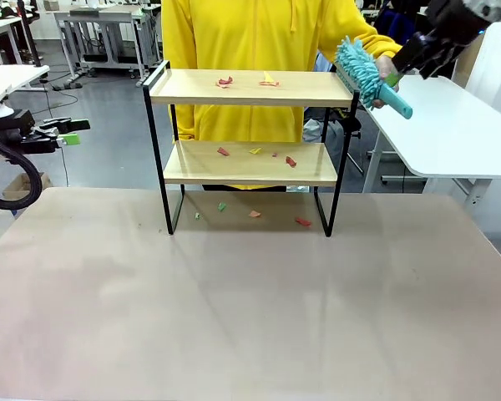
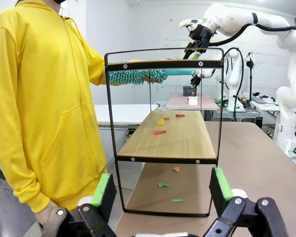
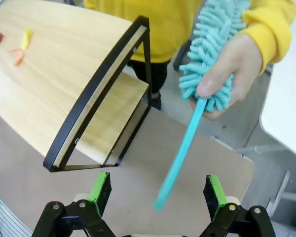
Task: Clean the shelf.
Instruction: Pick up the Duster handed by the human.
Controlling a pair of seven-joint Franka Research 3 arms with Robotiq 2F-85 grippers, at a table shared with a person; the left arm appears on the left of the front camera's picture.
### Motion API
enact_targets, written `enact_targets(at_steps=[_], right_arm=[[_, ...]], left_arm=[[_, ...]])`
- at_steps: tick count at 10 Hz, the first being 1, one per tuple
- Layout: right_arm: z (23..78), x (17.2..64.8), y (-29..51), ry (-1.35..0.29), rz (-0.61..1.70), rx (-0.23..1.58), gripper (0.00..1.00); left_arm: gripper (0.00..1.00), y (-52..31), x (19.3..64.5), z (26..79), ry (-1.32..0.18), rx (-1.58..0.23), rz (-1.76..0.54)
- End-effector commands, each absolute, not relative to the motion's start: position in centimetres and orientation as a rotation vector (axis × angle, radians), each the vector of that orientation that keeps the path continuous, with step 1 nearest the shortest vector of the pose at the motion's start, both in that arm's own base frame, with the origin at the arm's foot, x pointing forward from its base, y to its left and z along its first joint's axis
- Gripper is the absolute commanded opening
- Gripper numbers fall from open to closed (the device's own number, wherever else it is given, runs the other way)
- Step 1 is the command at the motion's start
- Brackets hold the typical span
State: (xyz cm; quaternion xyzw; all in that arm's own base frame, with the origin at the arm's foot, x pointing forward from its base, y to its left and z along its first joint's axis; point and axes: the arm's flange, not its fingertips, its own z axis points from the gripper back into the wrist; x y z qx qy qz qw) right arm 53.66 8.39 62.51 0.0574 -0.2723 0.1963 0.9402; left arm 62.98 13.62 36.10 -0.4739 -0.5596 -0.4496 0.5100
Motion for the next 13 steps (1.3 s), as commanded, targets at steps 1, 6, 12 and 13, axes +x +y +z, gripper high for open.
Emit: enact_targets(at_steps=[1, 6, 12, 13], right_arm=[[62.0, 53.8, 9.8, -0.563, 0.32, 0.089, 1.0], [57.8, 53.9, 10.1, -0.573, 0.22, 0.045, 1.0], [57.0, 54.0, 9.8, -0.638, 0.176, 0.0, 0.37], [57.2, 54.1, 10.0, -0.64, 0.166, -0.01, 0.0]], left_arm=[[1.0, 13.6, 62.9, 36.3, -1.357, -1.138, -1.093], [1.0, 13.6, 62.9, 36.3, -1.357, -1.138, -1.093], [1.0, 13.6, 62.9, 36.3, -1.357, -1.138, -1.093], [1.0, 13.6, 62.9, 36.3, -1.357, -1.138, -1.093]])
